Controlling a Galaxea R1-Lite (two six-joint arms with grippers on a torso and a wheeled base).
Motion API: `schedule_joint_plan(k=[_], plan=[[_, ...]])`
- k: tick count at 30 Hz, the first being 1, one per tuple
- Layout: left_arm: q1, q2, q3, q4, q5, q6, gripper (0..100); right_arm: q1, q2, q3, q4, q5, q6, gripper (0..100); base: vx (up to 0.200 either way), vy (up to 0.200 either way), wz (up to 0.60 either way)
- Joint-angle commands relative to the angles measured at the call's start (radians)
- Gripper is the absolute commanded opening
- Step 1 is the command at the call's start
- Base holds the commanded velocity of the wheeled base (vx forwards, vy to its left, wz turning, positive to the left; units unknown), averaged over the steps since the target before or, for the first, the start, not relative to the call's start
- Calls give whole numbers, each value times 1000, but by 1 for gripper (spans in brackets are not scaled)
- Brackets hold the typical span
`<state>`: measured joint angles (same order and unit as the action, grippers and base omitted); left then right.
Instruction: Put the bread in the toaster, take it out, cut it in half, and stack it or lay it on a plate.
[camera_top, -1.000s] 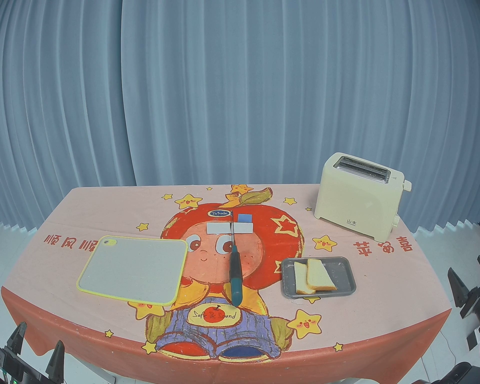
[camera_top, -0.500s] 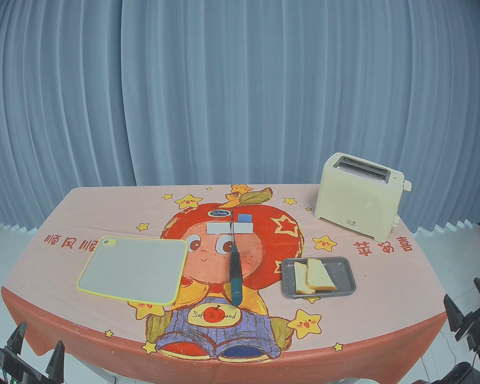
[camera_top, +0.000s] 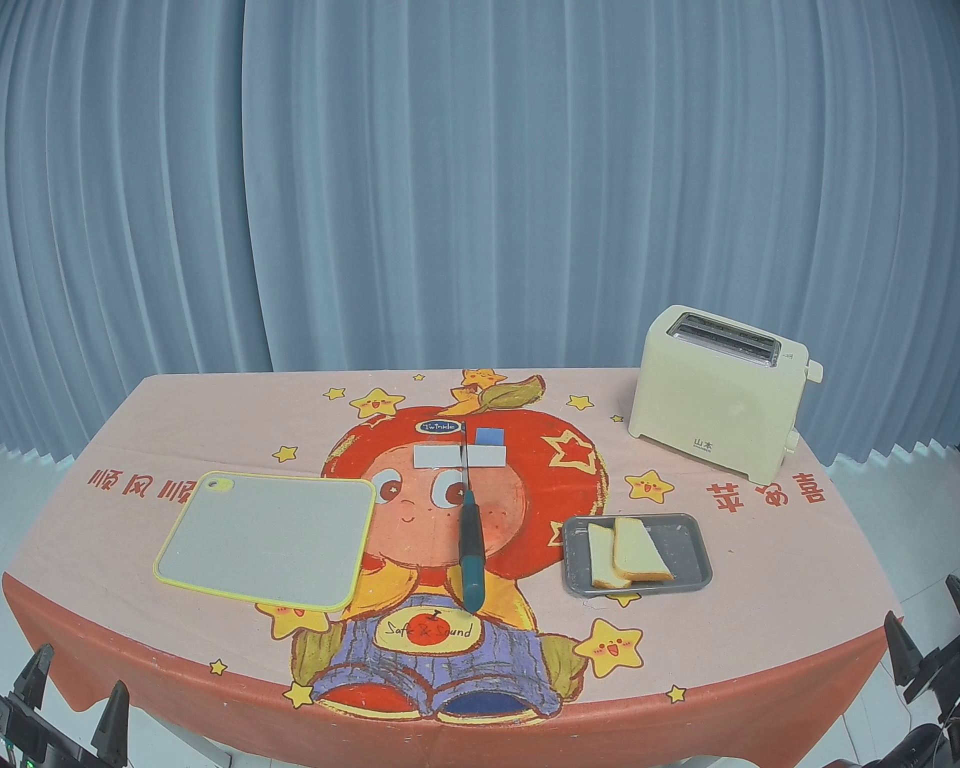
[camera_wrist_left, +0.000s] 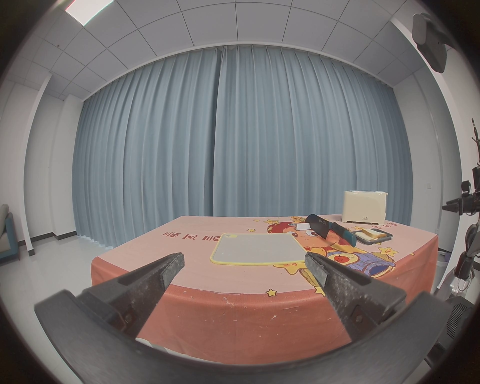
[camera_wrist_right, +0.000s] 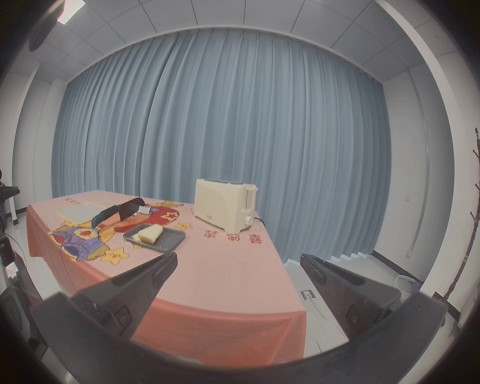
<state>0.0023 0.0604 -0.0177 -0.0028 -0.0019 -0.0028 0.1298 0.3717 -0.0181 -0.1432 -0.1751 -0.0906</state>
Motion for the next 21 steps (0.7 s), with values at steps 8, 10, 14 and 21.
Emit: schedule_joint_plan(k=[8, 10, 14, 21], plan=[[-1, -1, 18, 0, -1, 0, 100, -59, -157, 3, 119, 172, -1, 100, 0, 0, 0], [1, -1, 18, 0, 0, 0, 100, -84, -169, 4, 120, 207, 0, 100, 0, 0, 0], [1, -1, 18, 0, 0, 0, 100, -128, -189, 12, 120, 233, 15, 100, 0, 0, 0], [-1, -1, 18, 0, 0, 0, 100, -151, -221, 15, 120, 230, 22, 100, 0, 0, 0]])
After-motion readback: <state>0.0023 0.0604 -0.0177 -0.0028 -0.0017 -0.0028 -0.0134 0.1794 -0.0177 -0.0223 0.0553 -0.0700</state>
